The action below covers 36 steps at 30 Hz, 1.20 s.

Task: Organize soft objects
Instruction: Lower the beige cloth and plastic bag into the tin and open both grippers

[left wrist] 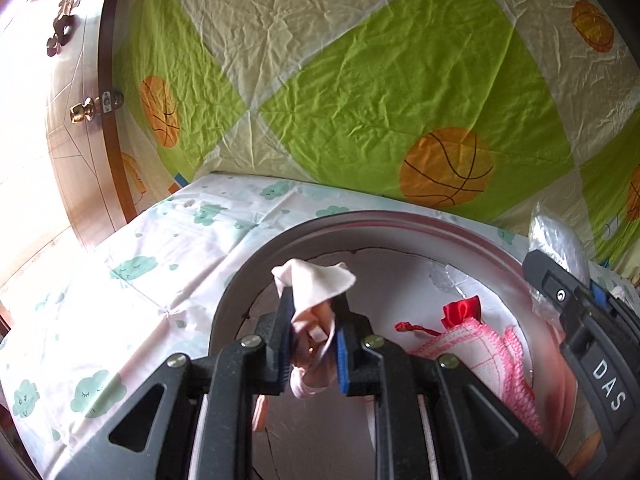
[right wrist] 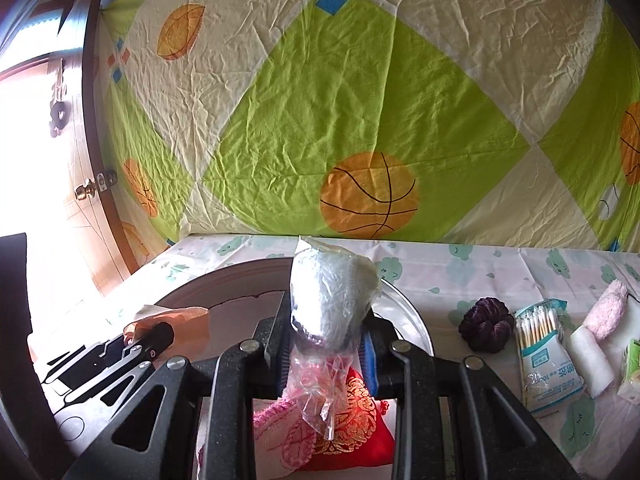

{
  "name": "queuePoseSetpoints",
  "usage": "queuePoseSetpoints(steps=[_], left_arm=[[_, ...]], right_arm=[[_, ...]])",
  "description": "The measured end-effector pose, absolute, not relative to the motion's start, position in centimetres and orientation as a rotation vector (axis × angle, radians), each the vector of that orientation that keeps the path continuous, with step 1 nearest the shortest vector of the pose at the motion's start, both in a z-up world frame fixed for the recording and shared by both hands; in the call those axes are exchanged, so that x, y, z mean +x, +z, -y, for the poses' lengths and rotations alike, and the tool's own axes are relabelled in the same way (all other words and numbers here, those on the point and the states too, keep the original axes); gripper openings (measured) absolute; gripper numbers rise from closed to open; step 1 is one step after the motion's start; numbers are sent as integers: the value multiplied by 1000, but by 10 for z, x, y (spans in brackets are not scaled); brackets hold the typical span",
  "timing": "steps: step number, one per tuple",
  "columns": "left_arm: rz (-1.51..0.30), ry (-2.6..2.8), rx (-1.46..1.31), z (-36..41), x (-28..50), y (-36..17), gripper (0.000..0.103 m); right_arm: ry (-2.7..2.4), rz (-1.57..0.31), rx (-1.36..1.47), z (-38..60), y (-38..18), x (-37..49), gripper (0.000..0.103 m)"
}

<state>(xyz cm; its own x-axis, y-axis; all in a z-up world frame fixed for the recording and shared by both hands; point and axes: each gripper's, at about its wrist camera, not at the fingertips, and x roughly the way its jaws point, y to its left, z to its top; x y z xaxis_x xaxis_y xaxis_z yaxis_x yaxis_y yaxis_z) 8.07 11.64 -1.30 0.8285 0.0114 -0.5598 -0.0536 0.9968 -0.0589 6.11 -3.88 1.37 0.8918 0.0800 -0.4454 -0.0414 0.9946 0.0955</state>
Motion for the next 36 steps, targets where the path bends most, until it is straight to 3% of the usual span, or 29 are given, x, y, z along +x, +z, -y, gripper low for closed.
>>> queuePoseSetpoints(steps=[17,20,22,23,25,26,27,29,36], left_arm=[[-604,110,-47,-117,83,-19,14],[-598,124,-42,-116,82,-19,14],[-595,132,-41,-116,82,-19,17],[-590,141,-43,-117,81,-19,20],[-554,149,-55,-118,77,-17,47],[-529,160,-58,-118,73,-15,71],[-494,172,-61,-118,68,-12,88],[-426,229,-55,-118,59,-7,103],[-376,229,-39,-118,52,-5,103]], right_arm=[[65,-504,45,35,2,71,31],[93,-491,58,37,3,69,34],[108,-483,64,38,3,68,42],[118,-481,66,38,3,67,49],[128,-465,71,39,4,64,63],[126,-448,78,40,4,61,71],[120,-429,86,41,5,59,77],[91,-395,111,48,7,53,80],[13,-350,206,73,10,44,84]])
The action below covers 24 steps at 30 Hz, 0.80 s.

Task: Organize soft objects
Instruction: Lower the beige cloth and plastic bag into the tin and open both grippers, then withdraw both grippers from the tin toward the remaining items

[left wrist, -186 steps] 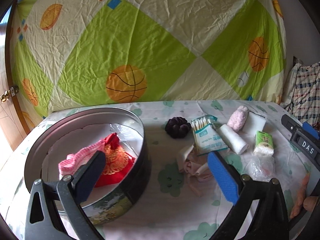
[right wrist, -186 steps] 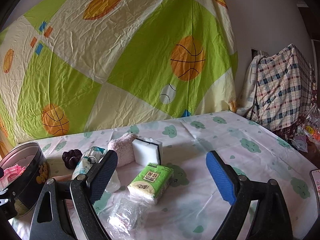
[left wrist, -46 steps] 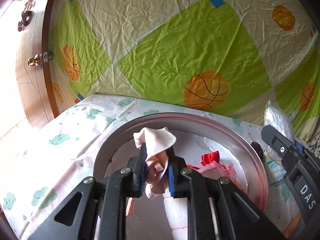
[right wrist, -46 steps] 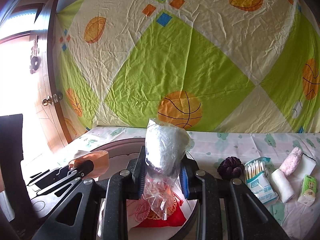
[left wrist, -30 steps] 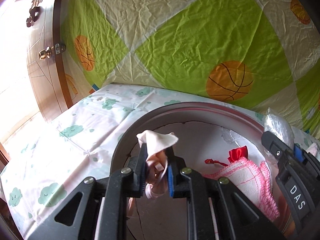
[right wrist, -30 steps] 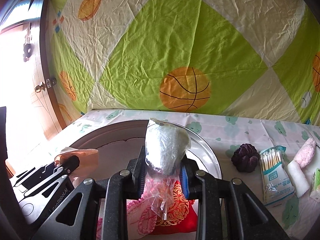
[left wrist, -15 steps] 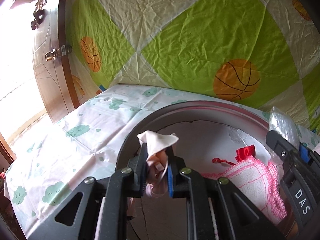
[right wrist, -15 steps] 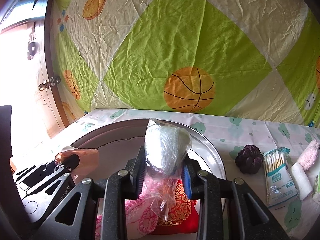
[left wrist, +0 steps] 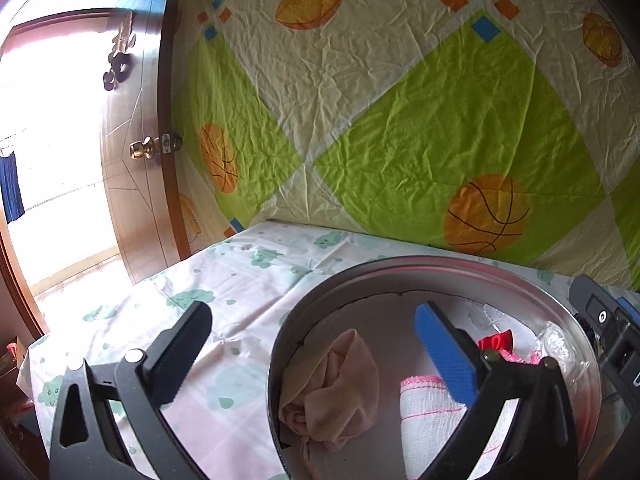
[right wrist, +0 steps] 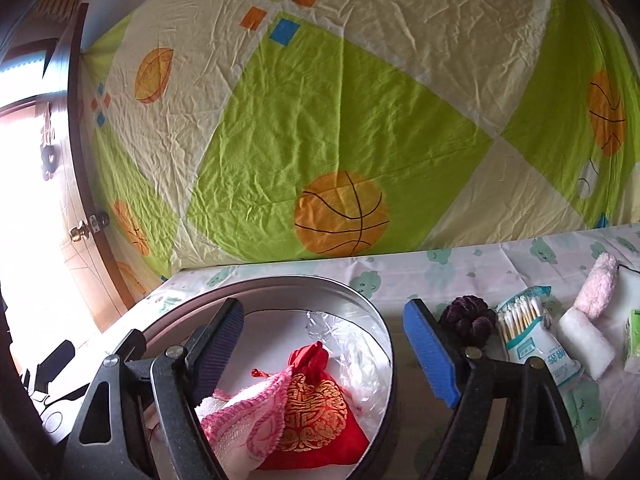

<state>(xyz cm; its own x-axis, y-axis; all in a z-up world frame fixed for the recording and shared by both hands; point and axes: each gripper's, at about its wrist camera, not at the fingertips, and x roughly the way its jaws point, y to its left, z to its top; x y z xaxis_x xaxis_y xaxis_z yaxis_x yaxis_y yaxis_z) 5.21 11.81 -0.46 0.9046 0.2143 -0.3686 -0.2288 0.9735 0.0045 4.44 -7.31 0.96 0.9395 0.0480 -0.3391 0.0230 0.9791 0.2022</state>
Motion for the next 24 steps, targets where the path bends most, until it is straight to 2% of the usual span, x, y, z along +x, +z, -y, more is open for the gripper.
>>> queuePoseSetpoints(steps=[24], left_arm=[[-345,127,-20,-97,39,-4,103]], right_arm=[[-136,-288,156,104,11,15,84]])
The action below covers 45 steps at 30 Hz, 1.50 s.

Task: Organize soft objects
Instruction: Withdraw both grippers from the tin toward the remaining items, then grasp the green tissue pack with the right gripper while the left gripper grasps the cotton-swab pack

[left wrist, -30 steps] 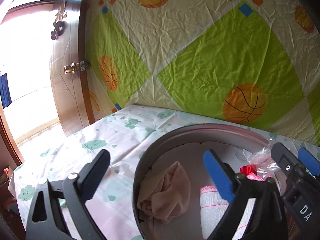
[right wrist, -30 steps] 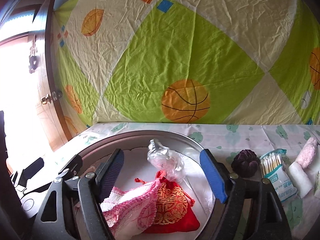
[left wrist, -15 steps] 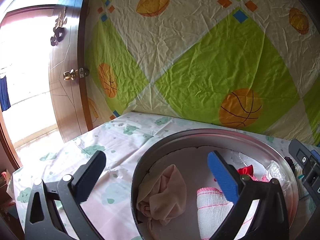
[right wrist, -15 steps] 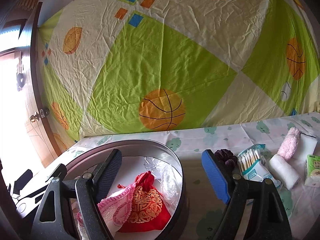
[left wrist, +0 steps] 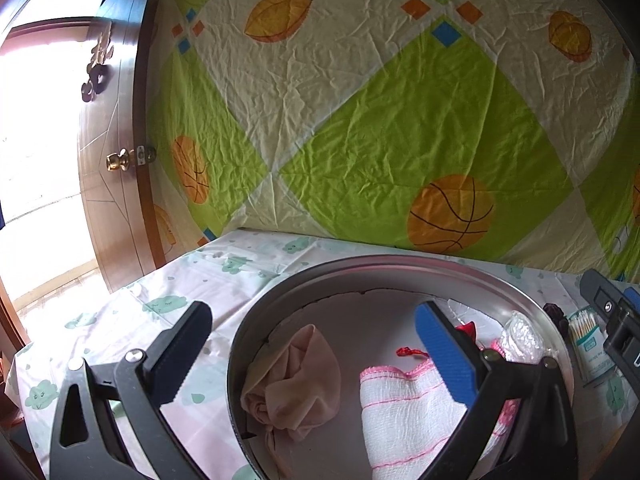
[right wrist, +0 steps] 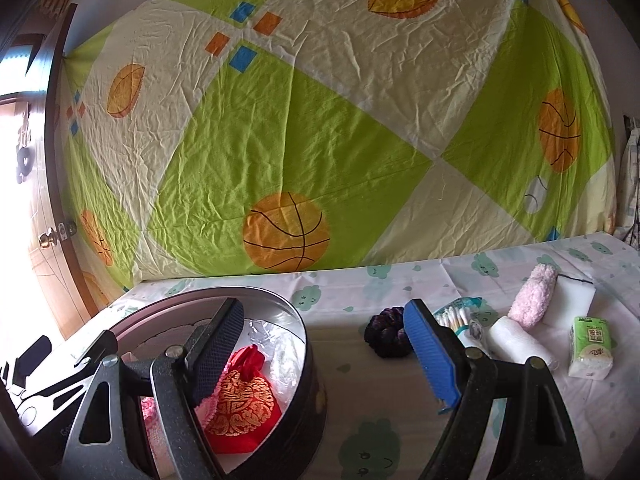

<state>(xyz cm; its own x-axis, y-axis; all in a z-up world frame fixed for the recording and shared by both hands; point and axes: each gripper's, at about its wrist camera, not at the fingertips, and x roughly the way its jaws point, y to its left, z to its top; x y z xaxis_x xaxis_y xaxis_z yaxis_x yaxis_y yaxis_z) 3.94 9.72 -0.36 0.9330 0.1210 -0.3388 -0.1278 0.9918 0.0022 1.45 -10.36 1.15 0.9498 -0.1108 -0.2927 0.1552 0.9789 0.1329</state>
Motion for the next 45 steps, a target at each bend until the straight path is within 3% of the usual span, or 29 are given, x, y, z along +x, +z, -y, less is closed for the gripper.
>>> queuePoseSetpoints(steps=[45], left_arm=[[-366,-126,74,30,-7,-6,103]], right_arm=[[-426,-282,70,257,14,-61,84]])
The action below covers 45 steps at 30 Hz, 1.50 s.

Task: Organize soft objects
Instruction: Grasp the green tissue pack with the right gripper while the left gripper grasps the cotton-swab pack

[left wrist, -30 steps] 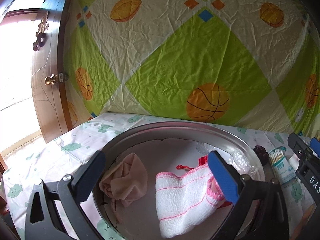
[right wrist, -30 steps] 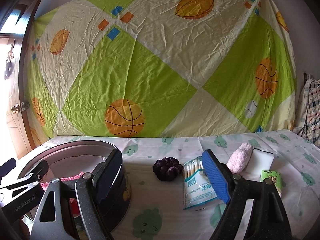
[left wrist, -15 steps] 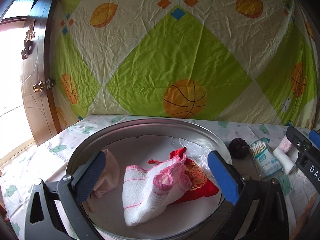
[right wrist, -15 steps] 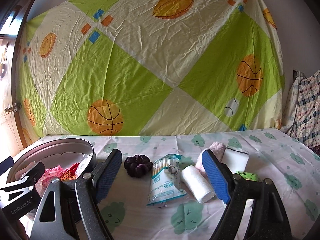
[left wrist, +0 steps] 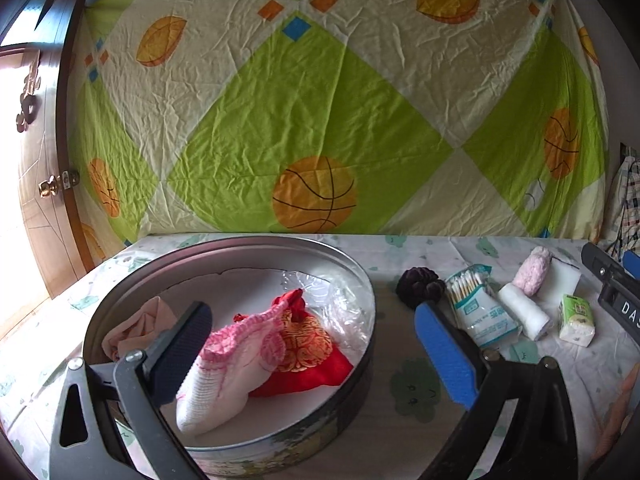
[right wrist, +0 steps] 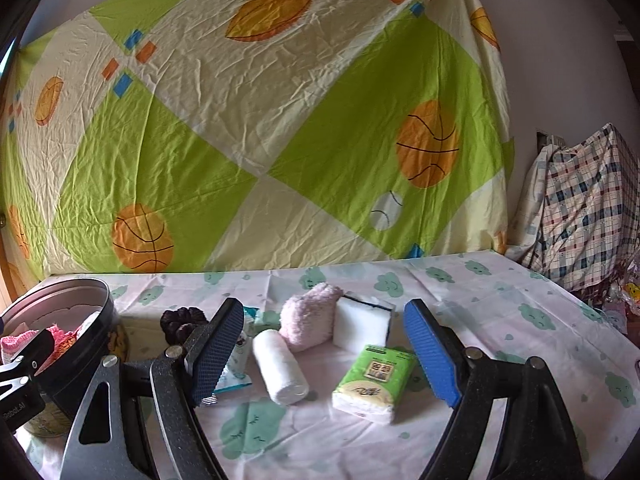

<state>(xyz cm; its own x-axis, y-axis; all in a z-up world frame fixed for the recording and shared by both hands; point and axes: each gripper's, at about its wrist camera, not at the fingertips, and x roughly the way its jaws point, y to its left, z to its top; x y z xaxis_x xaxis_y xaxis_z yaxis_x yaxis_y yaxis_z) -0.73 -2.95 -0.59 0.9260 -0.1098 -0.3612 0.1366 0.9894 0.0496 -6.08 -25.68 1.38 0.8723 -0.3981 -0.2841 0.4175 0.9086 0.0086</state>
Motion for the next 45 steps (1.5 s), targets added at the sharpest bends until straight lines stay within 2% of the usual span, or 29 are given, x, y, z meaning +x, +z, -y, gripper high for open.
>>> queuePoseSetpoints(steps=[18,24,29,39,42,43,45], left_arm=[[-371,-212,187,99,-22,-6,103],[-466,-274,159,121,-11,-11,103],[-558,-261,142,139,2,-19,103],[-636,-230,156,147,16,-25,103],[-660,-227,140,145,20,-27,103],[-670,-227,135,144,22,-28,103],[-685,-225,122,143,25,-29,103]], right_arm=[[-528,-304,89,325,15,-86,84],[-549,-354,166,353,11,-86,84],[-518,-444,152,353,4,-71,84],[-412,-765,173,340,-31,-3,84],[-400,-808,181,339,-38,9,84],[-400,-828,174,339,-41,12,83],[-372,-861,179,338,-46,17,71]])
